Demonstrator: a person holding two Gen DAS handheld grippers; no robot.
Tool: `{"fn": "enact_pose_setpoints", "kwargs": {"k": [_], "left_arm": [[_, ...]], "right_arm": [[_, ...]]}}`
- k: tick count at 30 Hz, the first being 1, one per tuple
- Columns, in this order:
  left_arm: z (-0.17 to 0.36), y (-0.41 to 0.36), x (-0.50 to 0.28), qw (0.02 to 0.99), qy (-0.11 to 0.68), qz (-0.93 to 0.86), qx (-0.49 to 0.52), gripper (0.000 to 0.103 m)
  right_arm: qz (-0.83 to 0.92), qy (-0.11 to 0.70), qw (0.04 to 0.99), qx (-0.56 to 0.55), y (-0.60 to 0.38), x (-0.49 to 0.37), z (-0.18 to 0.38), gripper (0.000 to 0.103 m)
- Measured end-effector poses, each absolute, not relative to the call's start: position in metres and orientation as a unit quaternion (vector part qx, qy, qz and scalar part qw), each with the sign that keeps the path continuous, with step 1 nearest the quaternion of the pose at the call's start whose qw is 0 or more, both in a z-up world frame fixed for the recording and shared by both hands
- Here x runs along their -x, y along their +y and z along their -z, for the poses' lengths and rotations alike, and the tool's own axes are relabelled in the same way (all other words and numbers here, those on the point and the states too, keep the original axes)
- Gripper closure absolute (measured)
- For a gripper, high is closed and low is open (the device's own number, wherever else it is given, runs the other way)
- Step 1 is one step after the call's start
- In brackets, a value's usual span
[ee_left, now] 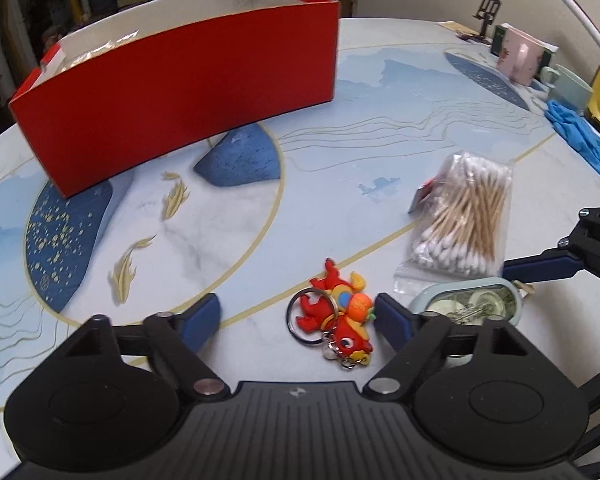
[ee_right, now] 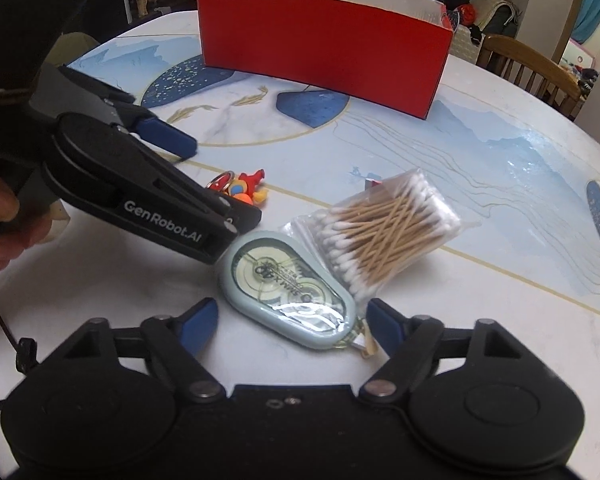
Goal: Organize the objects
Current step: 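Move the left tool toward the red toy keychain while the right tool approaches the tape dispenser, then grasp the red toy keychain with the left tool while the right tool grasps the pale blue tape dispenser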
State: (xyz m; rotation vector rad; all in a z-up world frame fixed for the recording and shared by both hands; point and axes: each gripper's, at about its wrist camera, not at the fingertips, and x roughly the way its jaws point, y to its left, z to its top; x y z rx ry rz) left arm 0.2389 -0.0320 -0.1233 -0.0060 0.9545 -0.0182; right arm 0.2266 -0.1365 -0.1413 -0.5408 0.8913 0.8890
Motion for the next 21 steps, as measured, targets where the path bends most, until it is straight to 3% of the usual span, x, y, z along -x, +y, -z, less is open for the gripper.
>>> {"fn": "enact_pose_setpoints", "kwargs": {"k": [7, 12, 21], "left_arm": [[0.119, -0.042, -0.235, 0.892, 0.451, 0.039, -0.015, 0.062], [0.118, -0.038, -0.235, 0.89, 0.453, 0.04, -0.003, 0.065], [0.116, -0.027, -0.228, 0.889, 0.456, 0.033, 0.019, 0.066]], "right_arm": [[-0.399, 0.397, 0.783, 0.265, -0.136, -0.22, 0.138, 0.046], [-0.4, 0.394, 0.78, 0.277, -0.136, -0.216, 0.136, 0.061], [-0.412, 0.394, 0.775, 0.273, -0.136, -0.214, 0.137, 0.058]]}}
